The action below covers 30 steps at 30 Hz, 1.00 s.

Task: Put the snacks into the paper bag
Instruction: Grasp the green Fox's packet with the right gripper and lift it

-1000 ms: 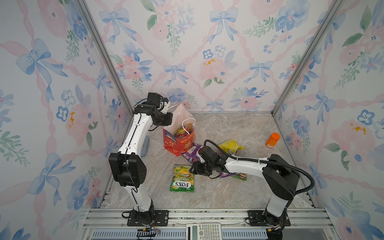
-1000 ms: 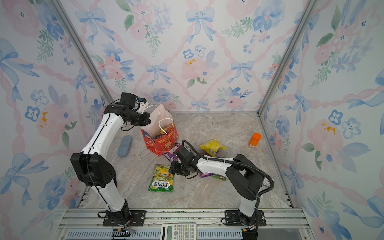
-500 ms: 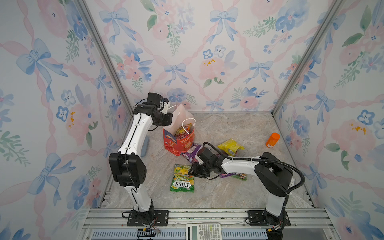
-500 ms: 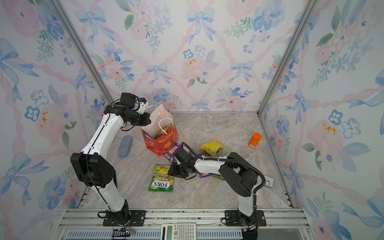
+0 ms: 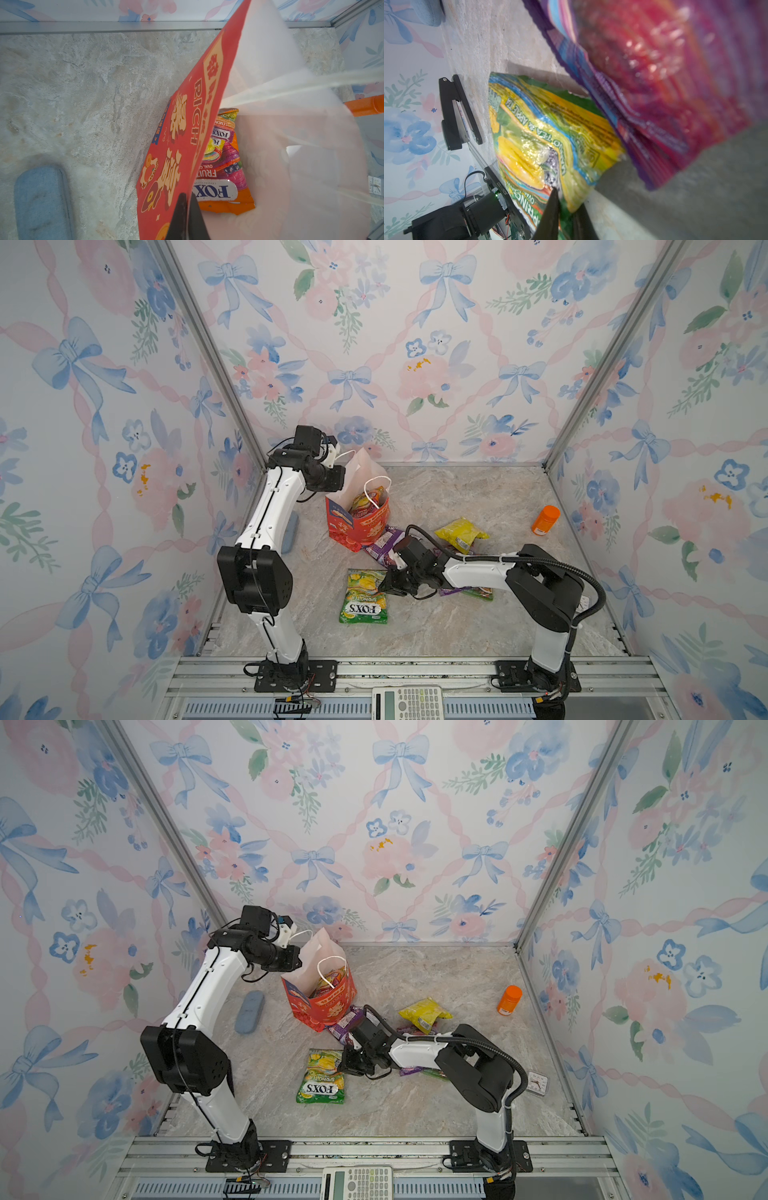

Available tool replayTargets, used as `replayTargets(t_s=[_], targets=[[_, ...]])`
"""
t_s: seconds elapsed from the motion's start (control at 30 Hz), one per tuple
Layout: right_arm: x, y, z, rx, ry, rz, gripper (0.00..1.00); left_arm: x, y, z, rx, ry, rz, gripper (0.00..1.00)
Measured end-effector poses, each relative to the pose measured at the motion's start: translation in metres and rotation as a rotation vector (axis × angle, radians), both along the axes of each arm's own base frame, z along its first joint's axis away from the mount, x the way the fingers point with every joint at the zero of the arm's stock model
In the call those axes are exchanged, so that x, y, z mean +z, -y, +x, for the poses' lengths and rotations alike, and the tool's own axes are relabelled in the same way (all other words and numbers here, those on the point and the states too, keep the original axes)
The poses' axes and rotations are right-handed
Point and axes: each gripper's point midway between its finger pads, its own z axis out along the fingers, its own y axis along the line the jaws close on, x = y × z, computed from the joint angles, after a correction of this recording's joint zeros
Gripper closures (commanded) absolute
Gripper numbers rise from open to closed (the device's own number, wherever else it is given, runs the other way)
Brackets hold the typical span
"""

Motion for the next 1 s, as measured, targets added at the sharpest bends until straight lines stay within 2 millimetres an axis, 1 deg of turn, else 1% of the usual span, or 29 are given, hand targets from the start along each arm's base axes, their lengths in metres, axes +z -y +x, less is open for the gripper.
replayTargets(t_s=[0.07, 0.13, 0.3, 0.43, 0.53, 0.67, 0.83, 0.9, 1.0], targets=[[0.007, 0.002, 0.0, -0.002, 0.017, 0.004, 0.99, 0.0, 0.0, 0.0, 0.0, 0.0, 0.0, 1.0], [0.017, 0.005, 0.0, -0.005, 0.035, 0.009, 1.0, 0.0, 0.0, -0.001, 0.0, 0.0, 0.0, 1.0], [0.044, 0.013, 0.001, -0.014, 0.086, 0.013, 1.0, 0.0, 0.0, 0.0, 0.0, 0.003, 0.0, 1.0], [0.064, 0.026, -0.001, -0.007, 0.133, -0.013, 1.0, 0.0, 0.0, 0.0, 0.0, 0.003, 0.0, 1.0], [0.084, 0.034, 0.0, 0.003, 0.183, -0.031, 1.0, 0.0, 0.0, 0.0, 0.0, 0.003, 0.0, 1.0], [0.119, 0.046, 0.006, 0.009, 0.266, -0.045, 1.0, 0.0, 0.0, 0.0, 0.0, 0.003, 0.0, 1.0], [0.161, 0.067, 0.018, -0.011, 0.365, -0.055, 1.0, 0.0, 0.0, 0.0, 0.0, 0.003, 0.0, 1.0], [0.176, 0.079, 0.027, -0.031, 0.405, -0.066, 1.0, 0.0, 0.0, 0.0, 0.0, 0.003, -0.001, 1.0], [0.192, 0.095, 0.044, -0.066, 0.456, -0.086, 1.0, 0.001, 0.001, 0.0, -0.003, 0.003, -0.004, 1.0]])
